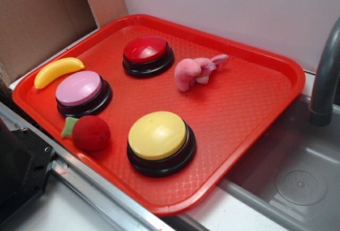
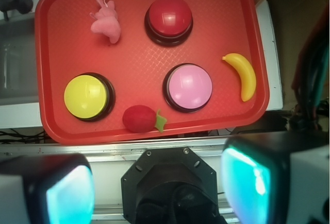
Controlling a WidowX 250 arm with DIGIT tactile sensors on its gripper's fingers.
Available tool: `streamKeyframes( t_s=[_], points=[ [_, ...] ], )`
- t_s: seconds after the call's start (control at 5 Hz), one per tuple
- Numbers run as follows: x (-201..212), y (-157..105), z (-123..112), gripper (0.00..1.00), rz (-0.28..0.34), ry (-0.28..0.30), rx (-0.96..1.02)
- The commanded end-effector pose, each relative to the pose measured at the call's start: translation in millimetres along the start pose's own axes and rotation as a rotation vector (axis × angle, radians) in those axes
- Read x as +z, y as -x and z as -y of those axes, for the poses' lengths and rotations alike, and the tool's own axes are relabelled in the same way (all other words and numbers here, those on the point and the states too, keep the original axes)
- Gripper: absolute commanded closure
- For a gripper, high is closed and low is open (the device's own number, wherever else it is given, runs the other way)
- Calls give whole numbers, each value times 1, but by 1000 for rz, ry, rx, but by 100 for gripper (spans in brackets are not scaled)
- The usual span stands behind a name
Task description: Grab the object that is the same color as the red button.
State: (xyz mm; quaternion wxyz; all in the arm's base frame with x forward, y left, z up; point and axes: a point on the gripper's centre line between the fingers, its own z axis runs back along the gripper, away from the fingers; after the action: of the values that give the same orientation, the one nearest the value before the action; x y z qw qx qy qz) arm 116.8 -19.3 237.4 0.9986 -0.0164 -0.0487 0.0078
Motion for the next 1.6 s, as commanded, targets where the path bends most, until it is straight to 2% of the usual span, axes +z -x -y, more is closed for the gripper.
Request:
streamKeyframes(
  t_s=[0.0,0.2,0.6,0.8,1.0,1.2,1.4],
  points=[
    [0,0,0,0,0,0,0],
    [-23,-12,7,0,-30,-27,-12],
    [-88,-19,12,0,-16,45,40],
    [-112,-25,21,0,19,45,49],
    [-138,-21,14,0,-28,49,67],
    [-157,-15,10,0,-56,2,84],
    [-173,-8,10,0,-91,-10,100]
  ],
)
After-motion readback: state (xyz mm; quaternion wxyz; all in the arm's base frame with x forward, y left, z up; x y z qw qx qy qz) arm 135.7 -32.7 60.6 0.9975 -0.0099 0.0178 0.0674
